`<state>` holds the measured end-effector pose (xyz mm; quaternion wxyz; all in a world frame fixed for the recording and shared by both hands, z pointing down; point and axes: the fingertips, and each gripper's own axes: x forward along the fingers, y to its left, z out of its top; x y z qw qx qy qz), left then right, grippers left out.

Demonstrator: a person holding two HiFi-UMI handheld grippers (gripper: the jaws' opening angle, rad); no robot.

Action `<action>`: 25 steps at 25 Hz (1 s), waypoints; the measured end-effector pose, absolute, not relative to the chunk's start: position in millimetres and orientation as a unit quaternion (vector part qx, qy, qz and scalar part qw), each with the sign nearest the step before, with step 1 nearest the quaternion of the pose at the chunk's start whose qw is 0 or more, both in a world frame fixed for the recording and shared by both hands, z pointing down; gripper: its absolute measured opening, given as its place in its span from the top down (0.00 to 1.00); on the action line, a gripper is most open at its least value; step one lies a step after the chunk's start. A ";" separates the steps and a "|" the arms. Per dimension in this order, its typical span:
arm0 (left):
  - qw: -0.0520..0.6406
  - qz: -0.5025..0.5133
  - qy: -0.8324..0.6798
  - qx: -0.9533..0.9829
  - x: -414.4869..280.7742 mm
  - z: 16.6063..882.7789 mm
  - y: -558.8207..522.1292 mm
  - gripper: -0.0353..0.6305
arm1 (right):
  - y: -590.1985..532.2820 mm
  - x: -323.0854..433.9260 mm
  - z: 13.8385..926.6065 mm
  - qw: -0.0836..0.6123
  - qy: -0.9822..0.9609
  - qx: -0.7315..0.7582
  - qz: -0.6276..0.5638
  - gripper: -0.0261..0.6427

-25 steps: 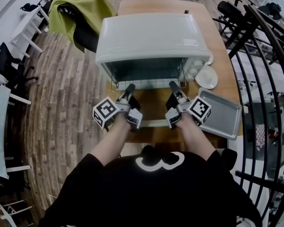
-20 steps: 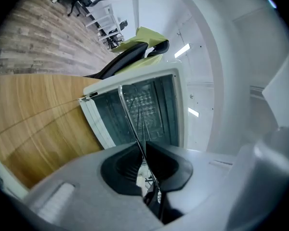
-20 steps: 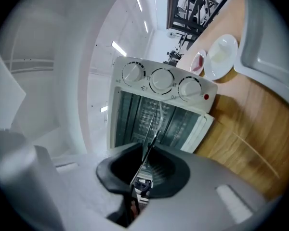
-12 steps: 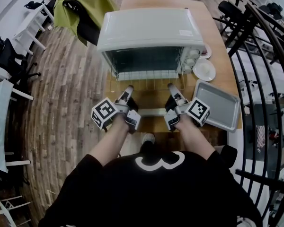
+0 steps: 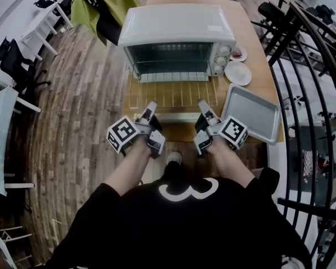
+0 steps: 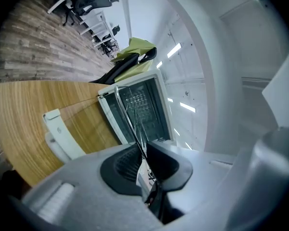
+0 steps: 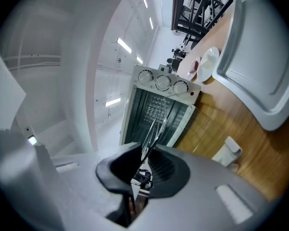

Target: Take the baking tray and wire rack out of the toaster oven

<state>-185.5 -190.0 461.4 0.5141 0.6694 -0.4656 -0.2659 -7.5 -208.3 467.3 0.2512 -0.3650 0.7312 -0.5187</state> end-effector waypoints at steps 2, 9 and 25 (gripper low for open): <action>0.513 -0.269 -0.465 0.669 -181.6 460.3 -175.7 0.89 | -196.1 -3.9 465.0 0.249 0.734 -0.363 -0.517 0.90; 0.508 -0.268 -0.456 0.679 -158.4 451.3 -130.6 0.89 | -149.6 20.2 455.8 0.254 0.738 -0.368 -0.506 0.90; 0.536 -0.202 -0.360 0.737 4.9 444.6 -72.9 0.89 | -53.4 182.4 447.0 0.317 0.695 -0.453 -0.460 0.90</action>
